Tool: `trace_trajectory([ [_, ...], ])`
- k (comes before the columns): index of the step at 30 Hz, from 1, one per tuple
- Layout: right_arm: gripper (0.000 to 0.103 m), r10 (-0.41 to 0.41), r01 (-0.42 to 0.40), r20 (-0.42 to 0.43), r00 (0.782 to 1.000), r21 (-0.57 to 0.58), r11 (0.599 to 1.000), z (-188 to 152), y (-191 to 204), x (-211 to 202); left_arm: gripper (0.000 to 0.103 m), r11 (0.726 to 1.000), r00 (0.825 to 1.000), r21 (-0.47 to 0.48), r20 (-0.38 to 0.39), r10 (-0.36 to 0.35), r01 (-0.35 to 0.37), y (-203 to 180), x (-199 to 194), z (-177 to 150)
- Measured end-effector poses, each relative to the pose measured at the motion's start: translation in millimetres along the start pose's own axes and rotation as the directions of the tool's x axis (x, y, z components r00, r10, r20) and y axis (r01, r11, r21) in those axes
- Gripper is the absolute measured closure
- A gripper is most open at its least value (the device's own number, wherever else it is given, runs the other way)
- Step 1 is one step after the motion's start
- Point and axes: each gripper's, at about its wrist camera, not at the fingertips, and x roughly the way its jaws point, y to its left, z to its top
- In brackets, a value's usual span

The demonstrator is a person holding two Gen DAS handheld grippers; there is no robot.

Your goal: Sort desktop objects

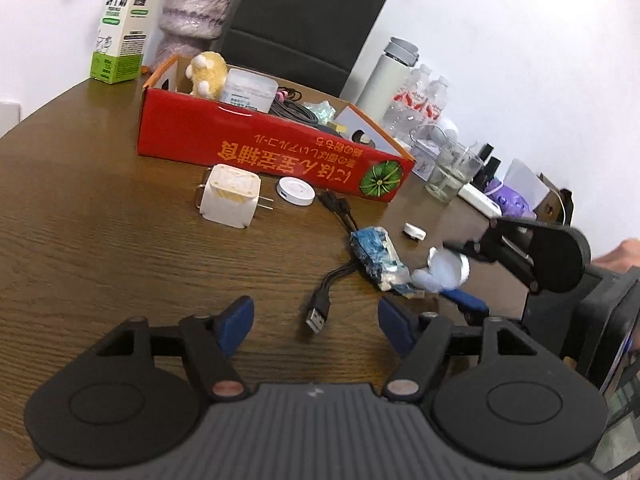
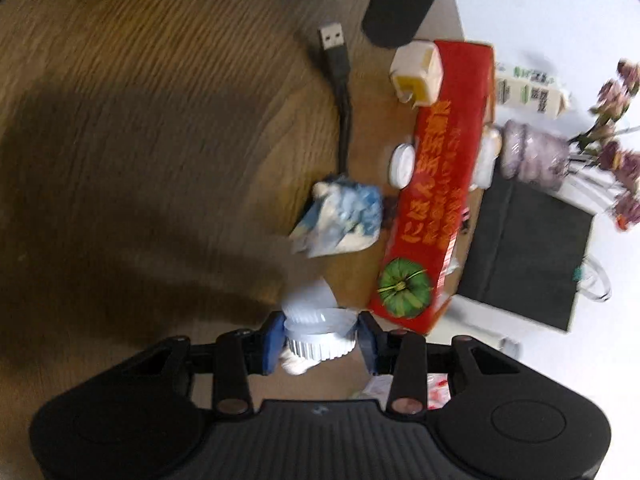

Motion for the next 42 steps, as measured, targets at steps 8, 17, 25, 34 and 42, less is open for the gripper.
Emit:
trace_trajectory([
  [8, 0.064, 0.124, -0.141, 0.074, 0.989, 0.305, 0.942, -22, -24, -15, 0.032, 1.000, 1.000, 0.024, -0.020, -0.004, 0.004, -2, 7, -3],
  [17, 0.064, 0.202, -0.382, 0.340, 0.918, 0.893, 0.236, -76, -50, -28, 0.036, 0.999, 0.999, 0.037, -0.019, 0.037, -0.036, -5, 9, -5],
  [25, 0.064, 0.037, -0.442, 0.455, 0.890, 0.880, -0.176, -67, -32, -31, 0.032, 0.990, 0.997, 0.118, 0.012, 0.076, -0.077, -17, -5, -19],
  [34, 0.034, 0.018, -0.400, 0.410, 0.912, 0.898, -0.183, -63, -30, -22, 0.030, 0.982, 0.996, 0.165, 0.004, 0.094, -0.093, -24, -8, -32],
  [42, 0.042, 0.002, -0.277, 0.291, 0.957, 0.913, -0.301, -126, -25, -27, 0.032, 0.974, 0.998, 0.223, 0.021, -0.051, 0.045, -68, 10, -23],
])
